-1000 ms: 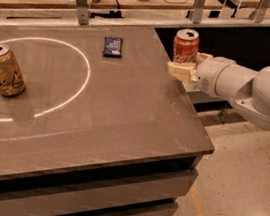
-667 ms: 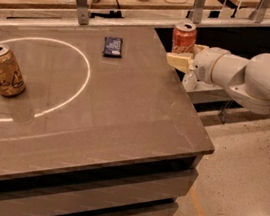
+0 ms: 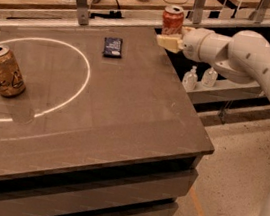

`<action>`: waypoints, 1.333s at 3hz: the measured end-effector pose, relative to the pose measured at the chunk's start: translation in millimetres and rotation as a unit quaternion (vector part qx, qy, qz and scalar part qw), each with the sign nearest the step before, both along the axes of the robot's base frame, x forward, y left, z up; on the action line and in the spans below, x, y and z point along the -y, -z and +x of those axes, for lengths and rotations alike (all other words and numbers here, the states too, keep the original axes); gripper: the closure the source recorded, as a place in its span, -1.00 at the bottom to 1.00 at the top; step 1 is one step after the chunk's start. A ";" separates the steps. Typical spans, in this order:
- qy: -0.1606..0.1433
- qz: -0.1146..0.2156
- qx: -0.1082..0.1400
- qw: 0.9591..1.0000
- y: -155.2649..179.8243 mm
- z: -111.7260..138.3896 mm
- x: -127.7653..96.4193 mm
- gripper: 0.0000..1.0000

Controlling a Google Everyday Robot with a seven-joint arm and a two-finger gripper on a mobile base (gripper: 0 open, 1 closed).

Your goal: Move coke can near rxbar blueberry

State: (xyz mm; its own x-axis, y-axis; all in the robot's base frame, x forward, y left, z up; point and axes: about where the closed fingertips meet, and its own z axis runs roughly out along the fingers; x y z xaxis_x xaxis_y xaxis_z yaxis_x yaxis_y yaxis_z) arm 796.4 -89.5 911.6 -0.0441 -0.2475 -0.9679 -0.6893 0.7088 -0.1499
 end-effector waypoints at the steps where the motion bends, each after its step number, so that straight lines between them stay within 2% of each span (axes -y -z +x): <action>1: -0.014 0.015 -0.007 1.000 2.6 25.2 -29.2 1.00; 2: -0.040 0.023 -0.024 0.999 14.3 36.5 -69.4 1.00; 4: -0.068 0.031 -0.049 0.996 37.0 33.4 -114.3 1.00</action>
Offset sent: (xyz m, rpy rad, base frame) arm 0.0469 0.0953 -0.0209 0.0581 0.0728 0.1128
